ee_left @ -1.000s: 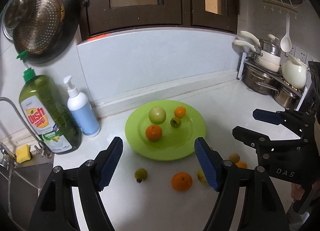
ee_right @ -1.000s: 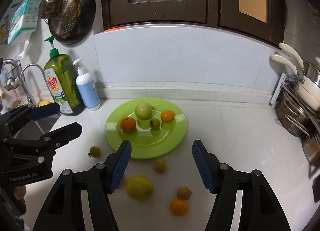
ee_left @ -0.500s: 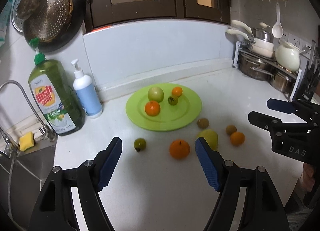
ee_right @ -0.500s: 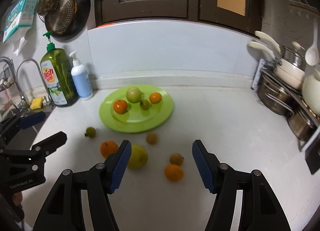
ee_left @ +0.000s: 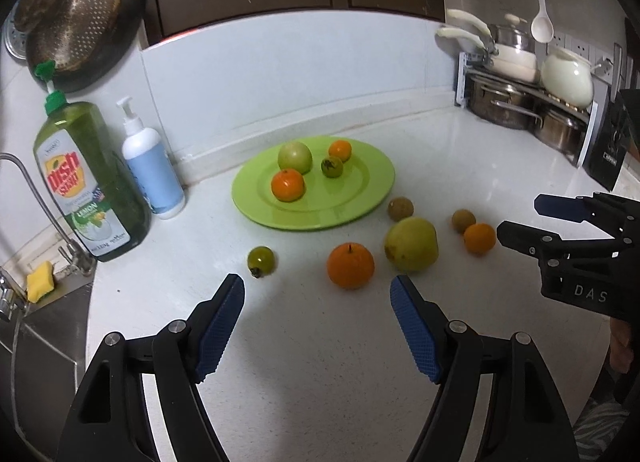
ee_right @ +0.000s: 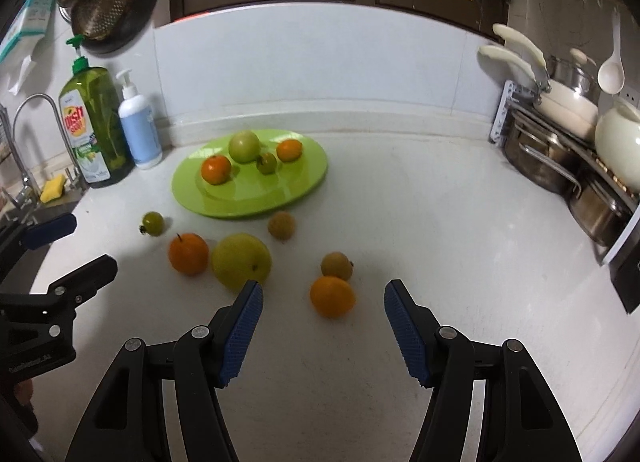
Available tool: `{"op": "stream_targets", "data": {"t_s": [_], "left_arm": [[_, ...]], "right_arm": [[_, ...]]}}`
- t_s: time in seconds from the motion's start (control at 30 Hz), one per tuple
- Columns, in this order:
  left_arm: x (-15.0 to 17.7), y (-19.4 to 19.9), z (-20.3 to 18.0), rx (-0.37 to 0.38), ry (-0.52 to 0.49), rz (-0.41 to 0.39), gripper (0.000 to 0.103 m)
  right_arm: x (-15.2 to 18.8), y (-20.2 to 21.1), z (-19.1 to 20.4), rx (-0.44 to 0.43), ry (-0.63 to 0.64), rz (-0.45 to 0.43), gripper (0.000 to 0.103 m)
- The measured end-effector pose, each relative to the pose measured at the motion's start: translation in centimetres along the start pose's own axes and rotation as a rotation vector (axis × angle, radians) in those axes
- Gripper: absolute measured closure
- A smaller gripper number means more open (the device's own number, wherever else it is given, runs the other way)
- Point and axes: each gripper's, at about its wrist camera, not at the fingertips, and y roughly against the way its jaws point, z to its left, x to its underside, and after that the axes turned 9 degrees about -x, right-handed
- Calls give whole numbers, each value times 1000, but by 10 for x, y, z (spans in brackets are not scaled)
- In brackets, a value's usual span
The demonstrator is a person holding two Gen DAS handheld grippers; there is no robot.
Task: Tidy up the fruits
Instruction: 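Withdraw both tools from the plate toward the remaining fruits, then move the left tool to an orange while the right tool approaches another orange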
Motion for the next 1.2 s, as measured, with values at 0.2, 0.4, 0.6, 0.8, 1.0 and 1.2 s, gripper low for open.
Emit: {"op": "stream_targets", "data": {"t_s": [0.2, 0.4, 0.6, 0.8, 1.0, 1.2], "left_arm": [[1, -23, -4, 16, -6, 41, 28], [-2, -43, -6, 41, -13, 60, 33], [-5, -58, -7, 69, -11, 74, 36], [-5, -70, -11, 91, -14, 95, 41], [-6, -78, -14, 108, -13, 102, 46], [-9, -83, -16, 128, -7, 103, 48]], "right_arm": [[4, -20, -8, -33, -39, 56, 39], [5, -38, -15, -38, -67, 91, 39], [6, -50, -20, -32, -87, 112, 39], [6, -58, -23, -35, -102, 131, 40], [6, -63, -25, -35, -111, 141, 43], [5, -68, -28, -44, -120, 148, 47]]}}
